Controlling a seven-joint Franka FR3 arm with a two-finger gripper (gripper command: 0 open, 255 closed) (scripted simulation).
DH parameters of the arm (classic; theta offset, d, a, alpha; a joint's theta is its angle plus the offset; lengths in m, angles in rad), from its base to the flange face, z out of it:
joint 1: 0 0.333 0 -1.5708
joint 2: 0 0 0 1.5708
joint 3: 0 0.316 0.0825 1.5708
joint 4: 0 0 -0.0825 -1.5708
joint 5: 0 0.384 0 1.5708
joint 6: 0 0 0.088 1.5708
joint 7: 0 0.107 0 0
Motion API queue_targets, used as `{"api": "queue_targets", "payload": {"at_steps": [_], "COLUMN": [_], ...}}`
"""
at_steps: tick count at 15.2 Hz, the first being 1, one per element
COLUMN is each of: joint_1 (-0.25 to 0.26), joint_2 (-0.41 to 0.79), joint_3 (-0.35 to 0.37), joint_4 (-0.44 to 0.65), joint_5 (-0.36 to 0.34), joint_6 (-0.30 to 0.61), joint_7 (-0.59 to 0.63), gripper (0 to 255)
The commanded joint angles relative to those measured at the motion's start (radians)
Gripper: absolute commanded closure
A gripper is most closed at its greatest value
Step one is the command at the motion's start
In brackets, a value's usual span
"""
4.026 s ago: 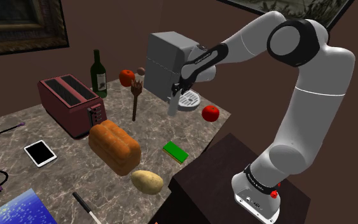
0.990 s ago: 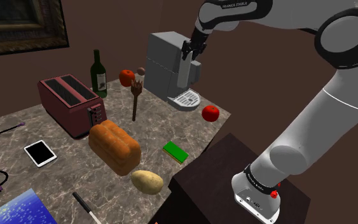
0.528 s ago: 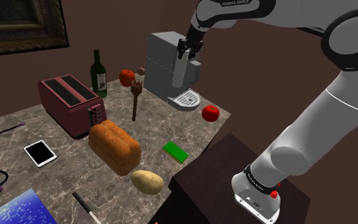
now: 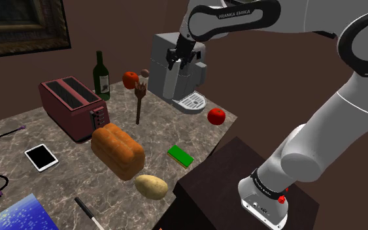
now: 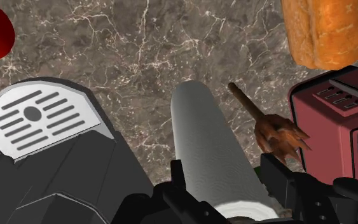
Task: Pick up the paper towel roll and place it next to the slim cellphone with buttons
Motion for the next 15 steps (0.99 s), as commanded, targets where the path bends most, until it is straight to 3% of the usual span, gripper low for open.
{"api": "queue_targets", "payload": {"at_steps": [1, 15], "joint_1": [0.021, 0.189], "joint_2": [0.005, 0.14], "joint_3": [0.022, 0.162], "joint_4": [-0.019, 0.019], "joint_5": [-0.013, -0.133], "joint_6": [0.022, 0.082], "joint_7": [0.053, 0.434], "gripper": [255, 255]}}
